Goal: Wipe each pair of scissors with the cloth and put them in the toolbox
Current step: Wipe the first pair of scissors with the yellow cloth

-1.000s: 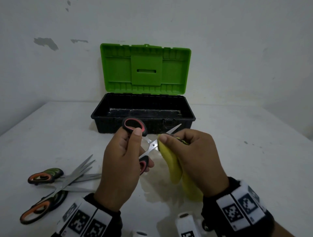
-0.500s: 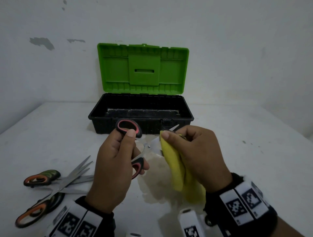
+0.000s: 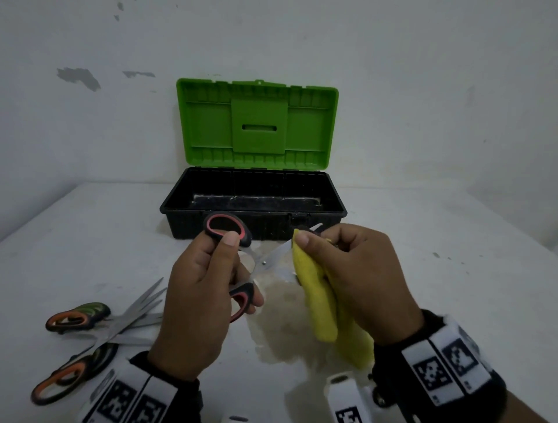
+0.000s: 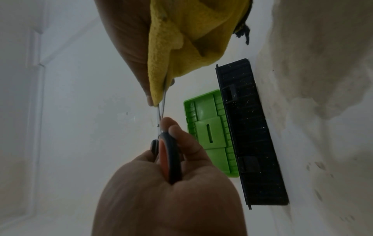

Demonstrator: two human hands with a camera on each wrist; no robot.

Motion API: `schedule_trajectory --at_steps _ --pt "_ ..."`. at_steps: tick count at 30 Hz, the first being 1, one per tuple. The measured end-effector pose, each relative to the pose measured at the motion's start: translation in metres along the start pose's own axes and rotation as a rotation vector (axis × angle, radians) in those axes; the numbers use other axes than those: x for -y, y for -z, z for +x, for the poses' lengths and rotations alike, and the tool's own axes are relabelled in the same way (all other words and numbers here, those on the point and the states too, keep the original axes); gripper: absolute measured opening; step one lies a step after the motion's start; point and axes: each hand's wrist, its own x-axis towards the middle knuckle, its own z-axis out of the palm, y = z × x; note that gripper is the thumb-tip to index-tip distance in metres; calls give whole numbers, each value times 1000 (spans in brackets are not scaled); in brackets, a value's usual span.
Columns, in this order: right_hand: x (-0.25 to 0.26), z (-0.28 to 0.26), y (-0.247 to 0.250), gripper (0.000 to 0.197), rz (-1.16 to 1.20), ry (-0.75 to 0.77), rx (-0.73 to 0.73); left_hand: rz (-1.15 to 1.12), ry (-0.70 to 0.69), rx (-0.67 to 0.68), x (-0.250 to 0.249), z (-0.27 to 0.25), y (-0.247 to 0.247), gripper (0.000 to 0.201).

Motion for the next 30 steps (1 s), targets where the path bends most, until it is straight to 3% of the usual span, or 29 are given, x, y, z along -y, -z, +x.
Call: schedule_trajectory --at_steps 8,14,18,24,28,30 --pt "-4 18 24 41 51 -93 -193 17 -33 -23 -5 3 4 26" --pt "14 2 15 36 -63 70 -31 208 -205 -28 -5 -1 -6 26" --pt "11 -7 -7 34 -152 83 38 347 -376 -4 -1 -5 -12 20" --pt "2 -2 -10 39 -122 34 -19 463 -508 -19 3 -4 -11 26" --pt "8 -13 -18 35 -48 42 43 496 -577 -7 3 -3 -9 19" --pt "5 -7 -15 40 -47 33 1 516 -599 -1 3 -3 -9 19"
